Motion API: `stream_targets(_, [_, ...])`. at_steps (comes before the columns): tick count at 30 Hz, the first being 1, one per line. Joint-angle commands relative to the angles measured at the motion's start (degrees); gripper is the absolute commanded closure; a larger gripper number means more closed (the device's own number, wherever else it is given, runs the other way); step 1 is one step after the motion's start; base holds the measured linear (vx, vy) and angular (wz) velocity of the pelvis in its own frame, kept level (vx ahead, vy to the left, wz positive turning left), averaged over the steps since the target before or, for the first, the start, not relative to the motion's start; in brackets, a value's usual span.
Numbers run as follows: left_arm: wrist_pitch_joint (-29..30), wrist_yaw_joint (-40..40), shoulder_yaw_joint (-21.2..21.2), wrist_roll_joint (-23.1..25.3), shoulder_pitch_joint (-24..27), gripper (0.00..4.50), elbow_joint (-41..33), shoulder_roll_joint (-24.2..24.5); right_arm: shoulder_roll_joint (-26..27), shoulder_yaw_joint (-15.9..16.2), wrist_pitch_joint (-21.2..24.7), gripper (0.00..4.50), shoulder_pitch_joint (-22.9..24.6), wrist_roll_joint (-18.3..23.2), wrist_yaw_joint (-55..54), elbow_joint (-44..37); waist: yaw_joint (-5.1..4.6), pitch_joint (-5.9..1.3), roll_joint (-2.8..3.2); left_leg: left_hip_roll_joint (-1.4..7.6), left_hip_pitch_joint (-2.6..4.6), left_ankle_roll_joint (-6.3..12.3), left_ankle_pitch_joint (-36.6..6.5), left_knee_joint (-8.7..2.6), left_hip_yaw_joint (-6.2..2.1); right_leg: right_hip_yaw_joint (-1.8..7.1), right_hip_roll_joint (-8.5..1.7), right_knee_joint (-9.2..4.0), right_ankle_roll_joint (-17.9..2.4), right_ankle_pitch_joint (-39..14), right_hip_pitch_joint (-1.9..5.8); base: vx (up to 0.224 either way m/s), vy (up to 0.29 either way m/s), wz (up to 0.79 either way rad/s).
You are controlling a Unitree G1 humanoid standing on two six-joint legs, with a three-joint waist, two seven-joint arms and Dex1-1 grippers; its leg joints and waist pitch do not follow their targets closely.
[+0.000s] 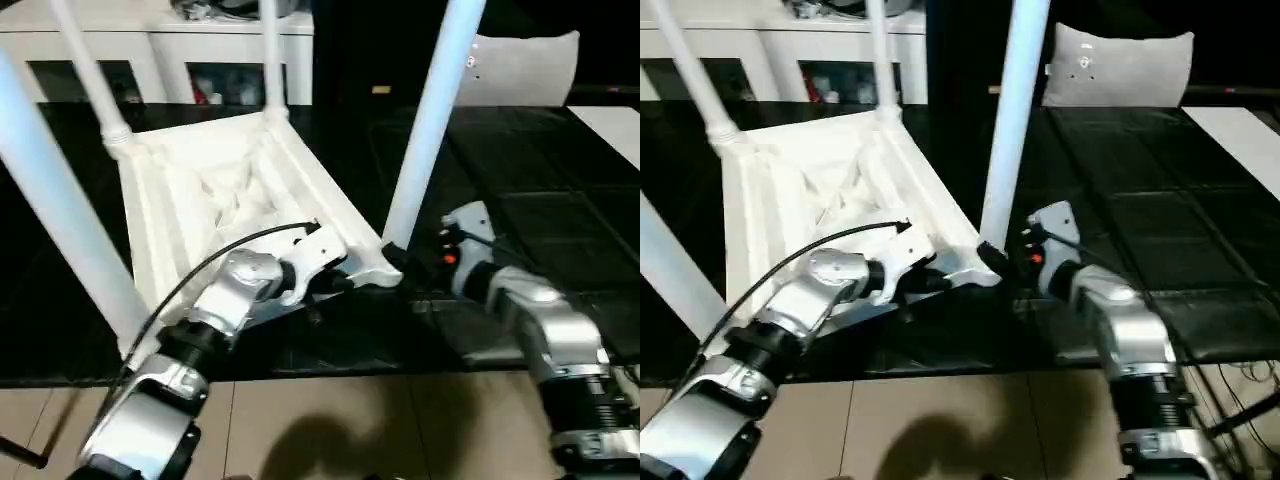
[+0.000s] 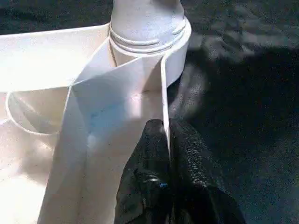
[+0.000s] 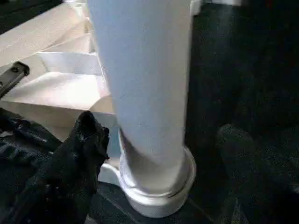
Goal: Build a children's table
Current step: Rotate leg to tighten
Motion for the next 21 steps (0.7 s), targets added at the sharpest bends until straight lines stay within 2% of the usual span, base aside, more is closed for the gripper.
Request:
stream_targets(1, [-4.7, -6.0, -2.0, -0.5, 0.4, 4.5, -2.0, 2.2, -4.4, 1.6, -1.0, 0.15, 1.4, 1.1, 7.0, -2.0, 0.47, -4.36, -0.51, 1.29, -0.15, 4.89, -7.0, -3.65, 0.23, 3.48, -3.03, -3.54, -5.2, -19.8, 4.39, 0.0, 0.0, 0.0])
stream_targets(3, [-6.1, -8.1, -2.6, -0.6, 0.5, 4.5, -1.9, 3.0, -6.3, 2.5, -1.6, 0.05, 1.6, 1.0, 9.5, -2.0, 0.77, -4.42, -0.66, 1.29, -0.18, 5.02, -6.9, -3.64, 0.23, 3.47, -3.02, -3.48, -5.3, -19.5, 4.43, 0.0, 0.0, 0.0])
stream_targets(4, [-8.4, -10.8, -3.5, -0.5, 0.6, 4.5, -1.6, 4.1, -8.8, 3.8, -3.1, 0.05, 1.9, 0.8, 13.5, -1.9, 1.0, -4.37, -0.66, 1.34, -0.13, 5.08, -6.9, -3.65, 0.28, 3.56, -3.06, -3.43, -5.4, -19.5, 4.31, 0.0, 0.0, 0.0])
stream_targets(8, [-10.2, -15.0, -4.5, -0.6, 1.1, 4.5, -2.2, 5.5, -11.2, 5.2, -4.8, 0.05, 2.2, 1.5, 19.7, -2.2, 1.45, -4.35, -0.67, 1.31, -0.08, 4.8, -7.5, -3.59, 0.36, 3.48, -3.11, -3.47, -5.3, -21.1, 4.27, 0.0, 0.0, 0.0])
stream_targets(11, [-11.6, -19.6, -5.7, -1.2, 1.8, 4.5, -3.4, 7.1, -12.7, 6.1, -5.1, 0.45, 2.3, 2.9, 25.0, -2.5, 1.82, -4.37, -0.59, 1.68, -0.06, 5.06, -6.9, -3.61, 0.31, 3.65, -3.07, -3.14, -6.2, -19.4, 4.17, 0.0, 0.0, 0.0])
stream_targets(12, [-11.9, -20.4, -5.9, -1.4, 1.9, 4.5, -3.6, 7.3, -13.1, 6.3, -4.8, 0.45, 2.3, 3.4, 25.9, -2.5, 1.92, -4.4, -0.59, 1.73, -0.07, 5.06, -6.8, -3.63, 0.3, 3.68, -3.12, -3.06, -6.5, -19.0, 4.23, 0.0, 0.0, 0.0])
stream_targets(13, [-12.0, -20.8, -5.9, -1.4, 1.9, 4.5, -3.7, 7.4, -13.2, 6.5, -4.8, 0.67, 2.3, 3.6, 26.3, -2.5, 2.15, -4.41, -0.58, 1.8, -0.11, 5.1, -6.8, -3.62, 0.33, 3.73, -3.15, -2.94, -6.8, -18.6, 4.24, 0.0, 0.0, 0.0])
stream_targets(14, [-12.2, -22.9, -6.3, -2.1, 2.3, 4.5, -4.7, 7.9, -13.9, 7.3, -4.9, 0.67, 2.6, 4.1, 28.1, -2.9, 2.47, -4.45, -0.89, 1.75, -0.01, 5.12, -6.6, -3.57, 0.43, 3.78, -3.13, -2.86, -7.0, -18.4, 4.17, 0.0, 0.0, 0.0])
stream_targets(15, [-12.3, -23.5, -6.4, -2.4, 2.4, 4.5, -5.0, 8.1, -14.0, 7.6, -5.0, 0.79, 2.7, 4.2, 28.6, -3.1, 2.75, -4.38, -0.89, 1.85, -0.05, 5.04, -6.5, -3.62, 0.41, 3.85, -3.2, -2.73, -7.2, -18.5, 4.16, 0.0, 0.0, 0.0])
stream_targets(19, [-11.7, -27.1, -7.4, -3.1, 3.2, 4.5, -7.4, 8.9, -13.9, 8.7, -4.1, 1.1, 3.4, 5.5, 31.1, -4.5, 3.01, -4.31, -0.76, 1.84, -0.01, 4.56, -7.0, -3.69, 0.46, 3.88, -3.21, -2.85, -6.9, -19.7, 4.08, 0.0, 0.0, 0.0])
stream_targets(20, [-11.7, -27.4, -7.4, -3.2, 3.2, 4.5, -7.5, 9.0, -13.7, 8.7, -4.4, 1.28, 3.4, 5.3, 31.4, -4.4, 3.01, -4.23, -1.06, 1.75, -0.05, 4.33, -7.5, -3.69, 0.52, 3.89, -3.2, -3.04, -6.3, -20.9, 4.06, 0.0, 0.0, 0.0])
stream_targets(21, [-11.7, -27.4, -7.4, -3.2, 3.2, 4.5, -7.5, 9.0, -13.7, 8.7, -4.4, 1.28, 3.4, 5.3, 31.4, -4.4, 3.07, -4.2, -0.99, 1.69, -0.01, 4.2, -7.7, -3.69, 0.54, 3.89, -3.27, -3.14, -6.0, -21.6, 4.02, 0.0, 0.0, 0.0])
